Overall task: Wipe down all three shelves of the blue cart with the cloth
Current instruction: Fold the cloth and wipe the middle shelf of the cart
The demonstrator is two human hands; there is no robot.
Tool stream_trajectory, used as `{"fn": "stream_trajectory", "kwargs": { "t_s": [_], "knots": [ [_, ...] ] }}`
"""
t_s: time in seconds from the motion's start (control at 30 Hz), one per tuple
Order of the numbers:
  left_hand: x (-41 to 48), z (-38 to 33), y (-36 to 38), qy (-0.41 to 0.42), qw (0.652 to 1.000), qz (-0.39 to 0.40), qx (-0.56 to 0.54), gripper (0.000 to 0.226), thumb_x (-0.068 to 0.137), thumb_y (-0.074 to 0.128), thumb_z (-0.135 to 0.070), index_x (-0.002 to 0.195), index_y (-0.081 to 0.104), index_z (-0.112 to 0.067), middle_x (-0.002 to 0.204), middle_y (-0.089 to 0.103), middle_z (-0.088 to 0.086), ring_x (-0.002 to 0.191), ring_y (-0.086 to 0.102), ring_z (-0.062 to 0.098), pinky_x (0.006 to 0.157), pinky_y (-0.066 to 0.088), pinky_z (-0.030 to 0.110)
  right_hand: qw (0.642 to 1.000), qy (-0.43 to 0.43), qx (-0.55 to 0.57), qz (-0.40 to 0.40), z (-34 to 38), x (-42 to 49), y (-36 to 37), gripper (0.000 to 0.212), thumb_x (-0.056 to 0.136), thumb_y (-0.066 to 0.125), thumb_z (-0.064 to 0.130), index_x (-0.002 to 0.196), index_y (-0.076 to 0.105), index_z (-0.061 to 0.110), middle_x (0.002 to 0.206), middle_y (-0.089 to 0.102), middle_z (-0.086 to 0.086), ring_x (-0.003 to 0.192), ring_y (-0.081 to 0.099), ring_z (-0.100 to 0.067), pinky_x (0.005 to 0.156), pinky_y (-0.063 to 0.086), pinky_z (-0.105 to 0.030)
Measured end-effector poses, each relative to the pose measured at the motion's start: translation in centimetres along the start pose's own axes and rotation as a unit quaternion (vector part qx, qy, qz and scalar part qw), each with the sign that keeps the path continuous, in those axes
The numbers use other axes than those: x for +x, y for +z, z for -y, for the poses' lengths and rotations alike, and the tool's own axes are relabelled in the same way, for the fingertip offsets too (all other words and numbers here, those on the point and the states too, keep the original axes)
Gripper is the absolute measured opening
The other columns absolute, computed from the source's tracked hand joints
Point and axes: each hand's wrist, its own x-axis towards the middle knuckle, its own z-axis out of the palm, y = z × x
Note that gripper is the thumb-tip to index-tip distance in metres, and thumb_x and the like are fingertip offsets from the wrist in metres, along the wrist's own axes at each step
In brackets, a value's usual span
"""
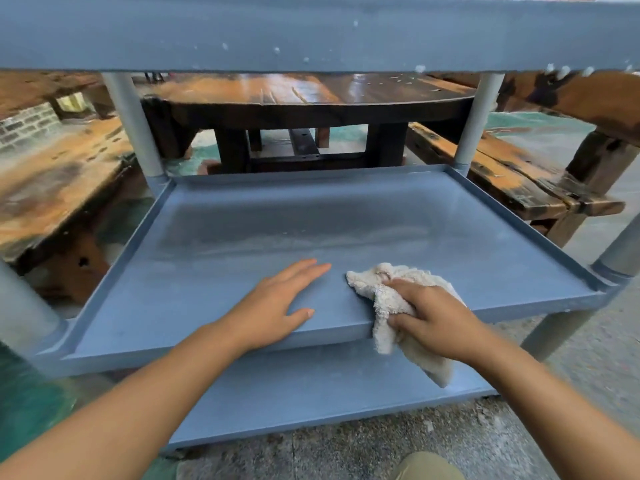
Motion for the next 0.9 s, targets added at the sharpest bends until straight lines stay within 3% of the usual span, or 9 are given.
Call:
{"fn": "stream_trajectory", "kwargs": {
  "t_s": [0.1,0.2,0.3,0.37,0.5,0.63,0.7,0.8,0.9],
  "knots": [
    [0.4,-0.7,0.2,0.0,1.0,-0.008,-0.01,0.071,0.093,0.066,-0.025,0.153,0.03,-0.036,0.163,0.021,-0.01,0.15,0.018,0.005,0.121,0.021,0.035,0.99,-0.029,0.131,0.047,2.9,2.1,1.0,0.004,0.091,0.063,0.029,0.095,0.064,0.029,0.092,0.067,0.009,0.087,0.06,-0.012,0.083,0.047,-0.04],
    [0.1,-0.9,-0.1,-0.015,0.994,-0.053,-0.099,0.05,0.089,0.071,-0.019,0.137,0.058,-0.023,0.152,0.044,-0.005,0.143,0.036,0.007,0.117,0.029,0.029,0.94,-0.021,0.331,0.079,5.2,3.6,2.0,0.019,0.088,0.061,0.022,0.102,0.067,0.011,0.092,0.067,0.0,0.083,0.061,-0.013,0.075,0.05,-0.033],
    [-1.1,-0.8,-1.3,-0.067,0.978,-0.095,-0.174,0.011,0.086,0.072,-0.013,0.097,0.071,-0.016,0.099,0.072,-0.002,0.099,0.064,0.009,0.091,0.05,0.036,0.862,-0.004,0.493,0.12,6.5,4.6,2.9,0.025,0.088,0.061,0.015,0.111,0.071,0.013,0.095,0.072,-0.007,0.084,0.068,-0.019,0.071,0.054,-0.029],
    [-1.8,-0.9,-3.0,-0.093,0.969,-0.126,-0.19,0.008,0.082,0.075,-0.012,0.08,0.068,-0.015,0.075,0.067,-0.001,0.072,0.058,0.006,0.072,0.047,0.032,0.827,-0.001,0.547,0.128,7.0,5.1,3.4,0.025,0.085,0.062,0.015,0.107,0.074,0.019,0.093,0.072,-0.008,0.083,0.068,-0.02,0.069,0.055,-0.03],
    [-3.0,-1.4,-7.3,-0.059,0.979,-0.132,-0.145,0.004,0.082,0.071,-0.014,0.081,0.068,-0.011,0.078,0.068,0.003,0.077,0.061,0.017,0.074,0.047,0.036,0.803,0.007,0.582,0.123,7.9,6.1,3.4,0.041,0.078,0.058,0.01,0.116,0.071,0.015,0.099,0.069,-0.01,0.09,0.065,-0.022,0.074,0.053,-0.029],
    [-4.5,-2.9,-10.7,-0.068,0.987,-0.101,-0.108,0.02,0.084,0.063,-0.003,0.092,0.072,-0.019,0.089,0.071,-0.008,0.086,0.065,0.008,0.075,0.049,0.028,0.817,0.007,0.559,0.141,9.7,6.1,3.3,0.046,0.08,0.052,0.015,0.122,0.069,0.024,0.11,0.072,-0.001,0.099,0.067,-0.014,0.079,0.053,-0.027],
    [-5.4,-3.7,-11.7,-0.113,0.982,-0.088,-0.124,0.021,0.084,0.057,0.001,0.088,0.071,-0.014,0.083,0.069,-0.005,0.072,0.063,0.006,0.063,0.048,0.025,0.781,0.012,0.598,0.182,10.6,5.8,3.7,0.045,0.09,0.044,0.02,0.129,0.066,0.022,0.127,0.069,-0.006,0.115,0.064,-0.021,0.09,0.052,-0.036],
    [-7.1,-4.6,-12.7,-0.181,0.965,-0.075,-0.176,0.018,0.087,0.054,0.003,0.082,0.068,-0.008,0.069,0.06,-0.005,0.054,0.054,0.005,0.05,0.043,0.016,0.712,0.045,0.658,0.242,12.2,5.1,4.5,0.059,0.094,0.04,0.054,0.134,0.06,0.016,0.128,0.067,-0.017,0.11,0.066,-0.031,0.089,0.053,-0.044],
    [-8.9,-5.0,-12.9,-0.236,0.954,-0.049,-0.18,0.015,0.088,0.056,-0.003,0.084,0.068,-0.009,0.072,0.063,0.001,0.062,0.054,0.016,0.056,0.042,0.028,0.75,0.034,0.611,0.25,13.8,4.1,5.7,0.069,0.085,0.052,0.063,0.138,0.052,0.017,0.129,0.063,-0.025,0.109,0.064,-0.034,0.095,0.048,-0.051]
  ]
}}
